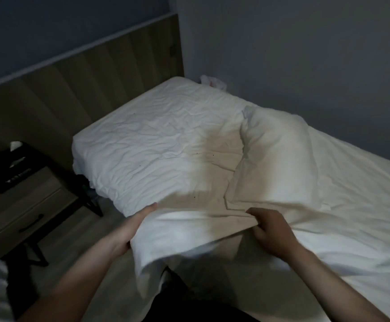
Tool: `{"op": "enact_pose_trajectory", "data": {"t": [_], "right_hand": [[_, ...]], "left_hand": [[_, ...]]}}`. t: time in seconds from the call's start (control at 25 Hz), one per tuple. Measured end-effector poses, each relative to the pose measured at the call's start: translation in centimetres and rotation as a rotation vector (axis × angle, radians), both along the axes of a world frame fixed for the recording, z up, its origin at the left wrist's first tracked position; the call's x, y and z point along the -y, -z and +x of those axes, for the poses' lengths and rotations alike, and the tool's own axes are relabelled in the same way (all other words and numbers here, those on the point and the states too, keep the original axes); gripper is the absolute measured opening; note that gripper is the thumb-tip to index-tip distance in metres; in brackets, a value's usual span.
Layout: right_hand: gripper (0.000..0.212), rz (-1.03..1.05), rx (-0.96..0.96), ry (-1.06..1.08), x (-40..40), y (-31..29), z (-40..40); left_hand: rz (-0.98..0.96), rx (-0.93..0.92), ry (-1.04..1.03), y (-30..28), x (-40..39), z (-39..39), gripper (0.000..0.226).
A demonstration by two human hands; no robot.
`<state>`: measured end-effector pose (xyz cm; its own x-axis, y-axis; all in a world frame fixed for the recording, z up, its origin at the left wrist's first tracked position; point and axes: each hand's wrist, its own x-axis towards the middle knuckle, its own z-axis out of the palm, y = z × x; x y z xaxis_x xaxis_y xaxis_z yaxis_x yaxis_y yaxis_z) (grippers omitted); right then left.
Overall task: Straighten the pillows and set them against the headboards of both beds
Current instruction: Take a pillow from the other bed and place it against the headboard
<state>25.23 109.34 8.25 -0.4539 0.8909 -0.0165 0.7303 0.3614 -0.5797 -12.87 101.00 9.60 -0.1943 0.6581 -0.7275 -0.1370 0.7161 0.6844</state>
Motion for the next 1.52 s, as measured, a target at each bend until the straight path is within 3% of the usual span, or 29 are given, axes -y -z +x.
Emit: {"op": "enact_pose_trajectory", "data": {"t": [0.12,0.2,0.28,0.36,0.4,0.48,0.52,0.68,0.96,1.08,1.24,1.32,1.52], "right_hand": [[0.019,-0.143,0.065,-0.079,-0.9,0.1,-1.3],[0.016,-0.264,0.095,-0.108,0.1,2.3,-1.4],[0.022,-0.368,0.088,-0.166,2.1,4.9,-1.5],[0.023,-0.398,0.060,-0.191,3.6,6.3,-2.4],[0.027,-0.395,0.045,-0.183,3.9,6.5,-2.9],[0.034,-0.388,0.041,-0.173,4.1,6.4,-3.6],[0.036,-0.380,0.048,-0.172,4.0,6.4,-3.6],[0.043,-0.292,0.069,-0.095,3.8,5.9,-1.8],[0.038,-0.183,0.256,0.015,5.3,5.7,5.7],[0.038,-0.110,0.292,0.100,6.2,5.9,8.2],[0.037,0.008,0.193,0.268,5.3,4.9,7.4],[0.040,0.049,0.144,0.307,4.3,4.0,6.0],[0.045,-0.043,-0.043,0.340,4.2,3.3,2.7]], "left_hand": [[0.125,-0.341,-0.032,-1.9,1.3,-1.3,0.069],[0.275,-0.380,0.068,-2.8,2.0,-0.8,0.059],[0.259,-0.389,0.365,-3.3,2.8,1.0,0.070],[0.231,-0.707,0.703,-0.7,3.1,1.9,0.084],[0.259,-0.865,0.778,0.7,2.9,2.1,0.074],[0.272,-1.009,0.697,1.8,2.1,2.3,0.034],[0.250,-1.023,0.609,2.2,1.5,2.0,0.022],[0.198,-0.830,0.181,1.7,-0.2,-0.3,0.031],[0.241,-0.795,0.113,2.5,0.4,-1.9,0.035],[0.241,-0.821,0.177,2.6,0.1,-3.4,0.043],[0.248,-0.848,0.440,1.1,-1.9,-7.0,0.044],[0.246,-0.965,0.583,0.3,-2.5,-8.7,0.039],[0.166,-1.092,0.644,1.8,-0.2,-10.0,0.034]]}}
